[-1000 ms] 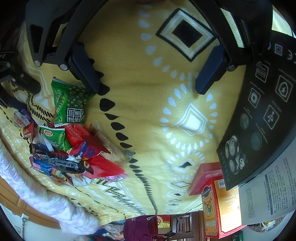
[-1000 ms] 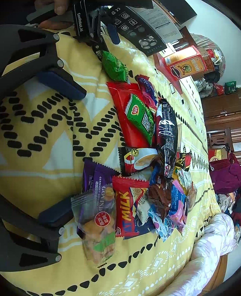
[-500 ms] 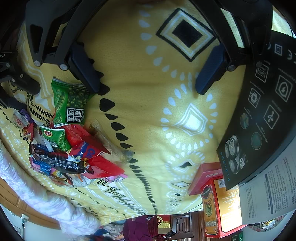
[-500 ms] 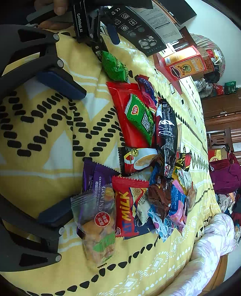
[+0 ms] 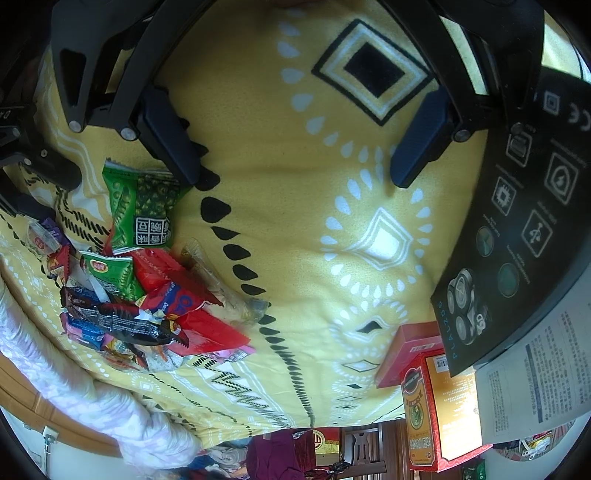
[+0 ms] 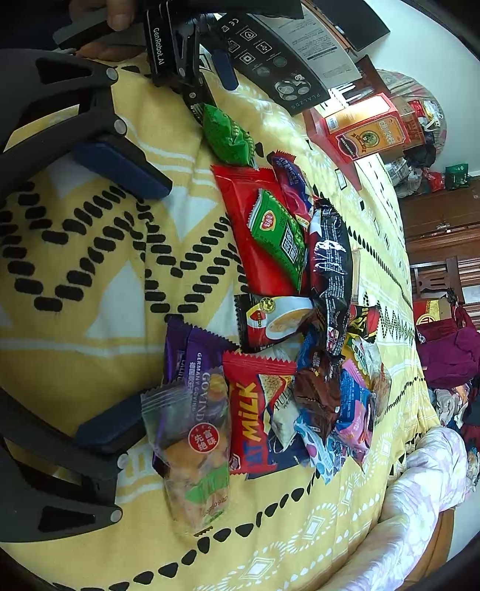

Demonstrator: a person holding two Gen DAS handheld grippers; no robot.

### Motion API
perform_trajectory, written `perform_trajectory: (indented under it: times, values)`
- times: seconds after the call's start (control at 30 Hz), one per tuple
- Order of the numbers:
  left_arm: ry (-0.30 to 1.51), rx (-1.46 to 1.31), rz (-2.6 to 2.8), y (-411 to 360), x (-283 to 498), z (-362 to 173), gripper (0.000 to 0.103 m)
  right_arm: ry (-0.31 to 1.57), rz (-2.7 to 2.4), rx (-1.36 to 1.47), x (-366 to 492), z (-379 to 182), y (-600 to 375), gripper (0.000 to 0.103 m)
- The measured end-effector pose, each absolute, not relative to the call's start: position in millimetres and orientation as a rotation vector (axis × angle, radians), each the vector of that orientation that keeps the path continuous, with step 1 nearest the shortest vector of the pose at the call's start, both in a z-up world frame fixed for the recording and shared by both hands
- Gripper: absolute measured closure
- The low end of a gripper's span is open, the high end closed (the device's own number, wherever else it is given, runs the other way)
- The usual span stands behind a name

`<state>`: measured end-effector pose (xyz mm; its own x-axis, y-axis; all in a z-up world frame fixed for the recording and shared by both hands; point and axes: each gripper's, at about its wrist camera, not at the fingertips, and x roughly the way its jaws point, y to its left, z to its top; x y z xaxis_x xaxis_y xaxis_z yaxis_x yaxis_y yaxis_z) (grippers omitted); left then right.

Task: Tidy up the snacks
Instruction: 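Grasp the green pea snack packet with the left gripper, then hold the green packet with the left gripper while the right gripper grasps the red printed cake packet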

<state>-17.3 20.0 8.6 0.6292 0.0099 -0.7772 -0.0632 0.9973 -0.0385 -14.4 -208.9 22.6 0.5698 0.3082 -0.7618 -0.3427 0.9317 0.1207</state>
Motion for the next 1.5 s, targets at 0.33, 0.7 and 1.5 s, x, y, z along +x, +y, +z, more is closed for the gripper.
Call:
perform_trajectory:
  times: [0.33,0.7,1.5]
  values:
    - [0.878,-0.094,-0.159,-12.2,-14.9,43.2,0.000,0.881,0.410,0.001,-12.2,23.0,-214.1,0.000]
    - [0.998,-0.111,-0.214,-23.3,15.9,28.5,0.061,0.881,0.401,-0.015,-11.8,22.3,-211.1,0.000]
    - [0.959,-0.211,-0.142,24.4,-13.4,42.6,0.063,0.966,0.652,-0.095,134.7,96.9,-123.7,0.034]
